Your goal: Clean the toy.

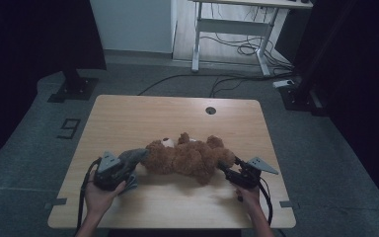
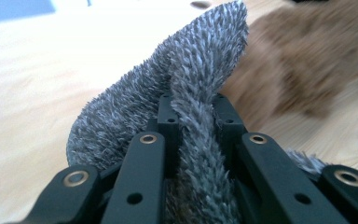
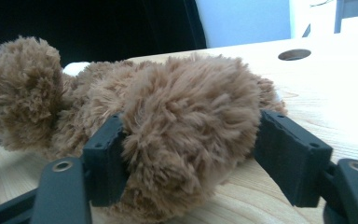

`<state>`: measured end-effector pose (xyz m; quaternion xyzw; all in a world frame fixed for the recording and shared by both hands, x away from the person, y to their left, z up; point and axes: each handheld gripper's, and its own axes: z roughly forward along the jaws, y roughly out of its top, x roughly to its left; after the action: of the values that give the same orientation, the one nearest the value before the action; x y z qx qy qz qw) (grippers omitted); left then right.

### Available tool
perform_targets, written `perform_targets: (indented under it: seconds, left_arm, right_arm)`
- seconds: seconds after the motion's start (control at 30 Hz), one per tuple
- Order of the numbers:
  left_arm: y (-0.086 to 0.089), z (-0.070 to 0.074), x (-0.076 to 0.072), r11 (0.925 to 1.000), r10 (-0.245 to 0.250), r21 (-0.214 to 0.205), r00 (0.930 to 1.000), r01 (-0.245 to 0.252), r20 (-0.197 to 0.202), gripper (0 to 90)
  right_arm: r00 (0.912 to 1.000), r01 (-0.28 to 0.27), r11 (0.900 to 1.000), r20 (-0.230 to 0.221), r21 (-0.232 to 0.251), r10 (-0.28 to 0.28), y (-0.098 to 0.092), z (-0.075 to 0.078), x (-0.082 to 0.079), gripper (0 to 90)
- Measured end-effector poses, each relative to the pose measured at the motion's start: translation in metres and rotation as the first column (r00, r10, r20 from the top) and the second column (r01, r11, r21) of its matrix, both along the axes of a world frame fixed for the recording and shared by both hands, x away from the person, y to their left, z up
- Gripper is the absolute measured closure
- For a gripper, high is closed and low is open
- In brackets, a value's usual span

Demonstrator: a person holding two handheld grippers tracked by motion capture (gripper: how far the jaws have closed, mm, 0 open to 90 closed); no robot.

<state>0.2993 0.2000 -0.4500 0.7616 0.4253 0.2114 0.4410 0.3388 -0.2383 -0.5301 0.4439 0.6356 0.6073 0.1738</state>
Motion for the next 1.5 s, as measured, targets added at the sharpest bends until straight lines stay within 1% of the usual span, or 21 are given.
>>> perform_targets:
  seconds: [0.03,0.2,0.33,0.4,0.43,0.5,0.67,0.8,0.83,0.87,0.93,0.97,1.07,1.1,1.13,1.2,1.23,1.27,1.3,1.4,1.5]
  left_arm:
    - [0.000,0.000,0.000,1.0000,0.000,0.000,1.0000,0.000,0.000,77.3]
    - [-0.037,0.022,0.018,0.9969,-0.078,-0.011,0.9967,0.078,0.021,77.3]
    - [-0.059,0.028,0.026,0.9937,-0.112,0.003,0.9935,0.112,0.021,77.1]
    - [-0.059,0.028,0.026,0.9937,-0.112,0.003,0.9935,0.112,0.021,76.9]
    - [-0.074,0.029,0.032,0.9910,-0.134,0.008,0.9908,0.133,0.022,76.7]
    - [-0.084,0.030,0.035,0.9888,-0.149,0.006,0.9886,0.149,0.019,76.5]
    - [-0.105,0.033,0.040,0.9833,-0.181,0.021,0.9832,0.181,0.022,76.5]
    - [-0.128,0.035,0.044,0.9771,-0.213,0.014,0.9767,0.212,0.028,76.5]
    - [-0.141,0.036,0.046,0.9723,-0.234,0.013,0.9720,0.233,0.024,76.5]
    - [-0.141,0.036,0.046,0.9723,-0.234,0.013,0.9720,0.233,0.024,76.5]
    - [-0.166,0.043,0.046,0.9622,-0.272,0.030,0.9617,0.271,0.035,76.5]
    - [-0.166,0.043,0.046,0.9622,-0.272,0.030,0.9617,0.271,0.035,76.5]
    - [-0.193,0.048,0.045,0.9464,-0.320,0.061,0.9466,0.317,0.040,76.4]
    - [-0.199,0.048,0.045,0.9438,-0.326,0.067,0.9445,0.324,0.037,76.4]
    - [-0.214,0.045,0.049,0.9384,-0.337,0.086,0.9413,0.335,0.017,76.3]
    - [-0.221,0.041,0.051,0.9359,-0.342,0.091,0.9398,0.340,0.001,76.3]
    - [-0.232,0.030,0.052,0.9276,-0.355,0.114,0.9345,0.356,-0.025,76.2]
    - [-0.232,0.030,0.052,0.9276,-0.355,0.114,0.9345,0.356,-0.025,76.1]
    - [-0.239,0.018,0.052,0.9225,-0.361,0.133,0.9320,0.362,-0.033,76.1]
    - [-0.239,0.008,0.054,0.9244,-0.358,0.122,0.9324,0.361,-0.047,76.1]
    - [-0.231,0.000,0.055,0.9309,-0.349,0.094,0.9354,0.353,-0.055,76.3]
  right_arm:
    - [1.0000,0.000,1.0000,0.000,0.000,0.000,0.000,0.000,0.000,28.7]
    - [1.0000,-0.002,1.0000,-0.002,-0.009,0.002,0.004,0.001,0.005,27.3]
    - [0.9998,0.003,0.9999,-0.021,-0.012,-0.003,0.004,-0.001,0.008,24.2]
    - [0.9997,0.001,0.9999,-0.026,-0.013,-0.002,0.003,-0.002,0.009,24.2]
    - [0.9997,-0.003,0.9999,-0.024,-0.013,0.003,0.003,-0.001,0.009,28.6]
    - [0.9998,-0.015,0.9995,-0.014,-0.027,0.014,0.004,0.000,0.007,41.5]
    - [1.0000,0.009,0.9963,-0.001,-0.085,-0.009,0.009,0.004,0.005,52.5]
    - [1.0000,0.005,0.9964,-0.004,-0.085,-0.005,0.009,0.004,0.005,55.0]
    - [1.0000,0.003,0.9963,-0.004,-0.085,-0.004,0.009,0.004,0.005,55.5]
    - [1.0000,0.003,0.9963,-0.004,-0.085,-0.004,0.009,0.004,0.005,55.5]
    - [1.0000,0.000,0.9954,-0.001,-0.095,0.000,0.010,0.004,0.005,56.4]
    - [1.0000,0.000,0.9954,-0.001,-0.095,0.000,0.010,0.004,0.005,56.4]
    - [1.0000,-0.001,0.9949,-0.004,-0.101,0.001,0.010,0.004,0.005,57.2]
    - [1.0000,-0.002,0.9943,0.001,-0.107,0.002,0.010,0.005,0.005,58.1]
    - [1.0000,0.000,0.9941,0.002,-0.109,0.000,0.010,0.005,0.004,58.5]
    - [1.0000,0.001,0.9942,0.001,-0.108,0.000,0.010,0.005,0.004,58.9]
    - [1.0000,0.001,0.9943,0.001,-0.107,-0.001,0.011,0.005,0.004,59.1]
    - [1.0000,0.001,0.9943,0.001,-0.107,-0.001,0.011,0.005,0.004,59.1]
    - [1.0000,0.000,0.9953,-0.002,-0.096,0.000,0.010,0.005,0.004,59.4]
    - [1.0000,-0.007,0.9952,0.001,-0.098,0.007,0.009,0.005,0.004,59.8]
    - [0.9997,-0.024,0.9951,-0.007,-0.095,0.023,0.008,0.003,0.005,60.2]
